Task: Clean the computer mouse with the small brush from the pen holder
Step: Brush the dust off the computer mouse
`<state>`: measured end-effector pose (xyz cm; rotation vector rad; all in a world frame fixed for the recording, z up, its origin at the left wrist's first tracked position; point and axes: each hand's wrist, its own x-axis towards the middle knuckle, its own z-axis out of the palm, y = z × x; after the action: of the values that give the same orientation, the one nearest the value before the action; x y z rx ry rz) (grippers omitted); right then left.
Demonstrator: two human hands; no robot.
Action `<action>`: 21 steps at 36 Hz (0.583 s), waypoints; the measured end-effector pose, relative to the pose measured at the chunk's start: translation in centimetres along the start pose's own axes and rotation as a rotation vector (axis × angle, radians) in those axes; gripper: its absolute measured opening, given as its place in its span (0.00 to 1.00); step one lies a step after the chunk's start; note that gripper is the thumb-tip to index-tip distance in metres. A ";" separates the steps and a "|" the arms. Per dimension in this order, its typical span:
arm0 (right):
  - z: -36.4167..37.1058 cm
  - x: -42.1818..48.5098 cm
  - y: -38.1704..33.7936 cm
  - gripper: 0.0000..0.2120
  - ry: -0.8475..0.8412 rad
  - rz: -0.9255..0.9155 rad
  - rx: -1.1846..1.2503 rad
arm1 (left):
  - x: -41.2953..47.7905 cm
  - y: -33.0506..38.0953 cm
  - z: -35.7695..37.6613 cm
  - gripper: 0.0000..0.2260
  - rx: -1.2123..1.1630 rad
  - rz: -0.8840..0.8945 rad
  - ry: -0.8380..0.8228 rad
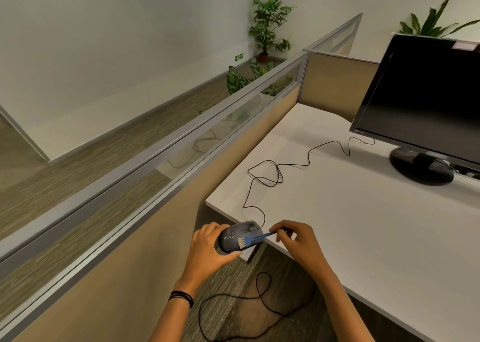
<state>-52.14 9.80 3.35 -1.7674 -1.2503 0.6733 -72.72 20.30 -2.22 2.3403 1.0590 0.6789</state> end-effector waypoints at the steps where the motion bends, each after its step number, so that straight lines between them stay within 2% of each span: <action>1: 0.0 0.0 0.2 0.13 0.016 0.023 -0.011 | 0.0 0.0 0.0 0.27 -0.004 0.001 0.000; 7: -0.3 0.0 0.0 0.10 0.148 0.008 0.008 | 0.1 -0.1 0.2 0.27 -0.012 -0.001 -0.005; 10: -0.4 0.0 -0.5 0.11 0.100 -0.041 0.062 | 0.1 -0.1 0.3 0.27 -0.006 -0.002 -0.005; 14: -0.3 0.3 0.0 0.11 0.003 0.001 -0.024 | 0.2 0.0 0.3 0.27 -0.003 0.002 -0.006; 17: -0.3 0.3 0.4 0.09 0.076 0.037 -0.080 | 0.2 0.0 0.4 0.27 -0.009 0.011 0.001; 21: -0.6 0.1 -0.4 0.14 0.110 0.006 0.055 | 0.3 -0.1 0.4 0.26 -0.005 0.021 0.008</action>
<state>-51.81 9.71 3.98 -1.7402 -1.1416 0.5999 -72.37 20.45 -2.53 2.3499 1.0363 0.6987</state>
